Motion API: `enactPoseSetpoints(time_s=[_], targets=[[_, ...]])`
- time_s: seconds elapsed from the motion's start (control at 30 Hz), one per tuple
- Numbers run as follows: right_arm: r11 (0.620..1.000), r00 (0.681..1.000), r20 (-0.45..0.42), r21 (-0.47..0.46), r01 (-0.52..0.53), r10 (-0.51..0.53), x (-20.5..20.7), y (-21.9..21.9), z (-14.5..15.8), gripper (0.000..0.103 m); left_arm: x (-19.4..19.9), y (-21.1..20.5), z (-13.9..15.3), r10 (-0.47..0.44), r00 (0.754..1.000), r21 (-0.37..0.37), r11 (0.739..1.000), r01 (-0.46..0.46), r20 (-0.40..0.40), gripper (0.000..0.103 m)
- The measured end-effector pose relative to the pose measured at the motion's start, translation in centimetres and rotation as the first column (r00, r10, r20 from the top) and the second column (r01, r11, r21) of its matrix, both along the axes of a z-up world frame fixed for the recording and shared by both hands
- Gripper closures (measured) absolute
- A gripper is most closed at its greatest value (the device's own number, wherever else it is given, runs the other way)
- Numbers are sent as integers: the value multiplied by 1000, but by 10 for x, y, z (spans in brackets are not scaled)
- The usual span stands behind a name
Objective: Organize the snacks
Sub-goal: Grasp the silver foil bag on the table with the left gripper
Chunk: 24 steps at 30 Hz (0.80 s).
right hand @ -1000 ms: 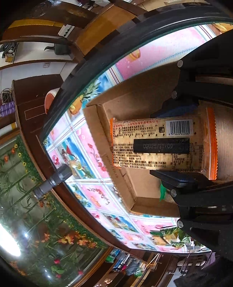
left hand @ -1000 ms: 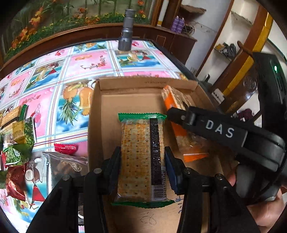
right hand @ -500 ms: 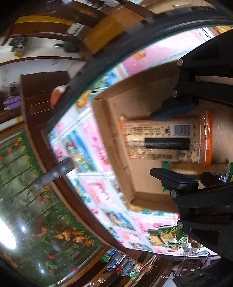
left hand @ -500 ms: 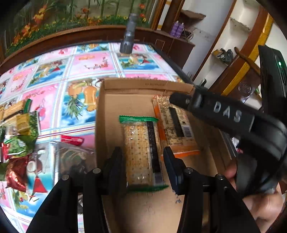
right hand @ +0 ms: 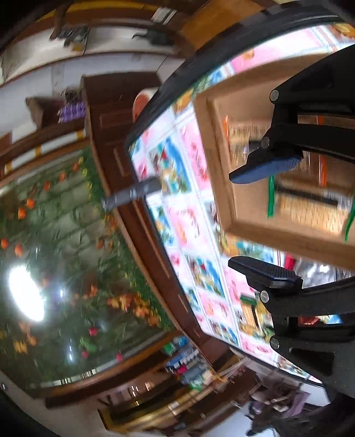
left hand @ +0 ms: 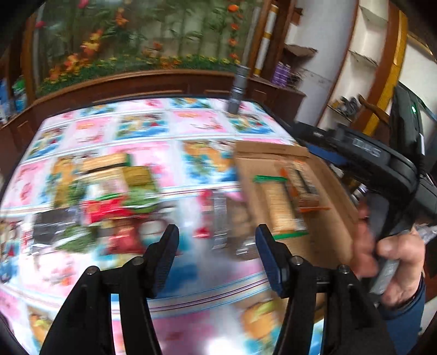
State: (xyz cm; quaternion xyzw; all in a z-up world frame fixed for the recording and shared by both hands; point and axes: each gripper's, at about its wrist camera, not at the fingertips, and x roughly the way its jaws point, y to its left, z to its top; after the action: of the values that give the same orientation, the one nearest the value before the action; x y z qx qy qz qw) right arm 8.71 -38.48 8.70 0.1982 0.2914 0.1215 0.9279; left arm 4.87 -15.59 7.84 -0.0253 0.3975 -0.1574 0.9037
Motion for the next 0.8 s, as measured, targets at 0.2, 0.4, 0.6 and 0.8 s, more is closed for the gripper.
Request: enactPoseSetpoints(time_s=[0.2,0.4,0.6,0.8], targets=[[986,986,-45,-12,-164,163,0,40,-2,45,2,91,1,168,986,2,986,-168,9,44],[972,976,-74,-94,-213,207,-1,71,-15,45,49,163,-17,325,942,-3,945,-326,-79,43],[974,979,-77,-107,-197,190,-2,70,-19,45,76,174,-43,354,929,4,935,-355,-111,43],[973,977,-72,-100,-208,201,-4,72,-17,45,78,160,-49,307,950,84,950,-302,-57,35]])
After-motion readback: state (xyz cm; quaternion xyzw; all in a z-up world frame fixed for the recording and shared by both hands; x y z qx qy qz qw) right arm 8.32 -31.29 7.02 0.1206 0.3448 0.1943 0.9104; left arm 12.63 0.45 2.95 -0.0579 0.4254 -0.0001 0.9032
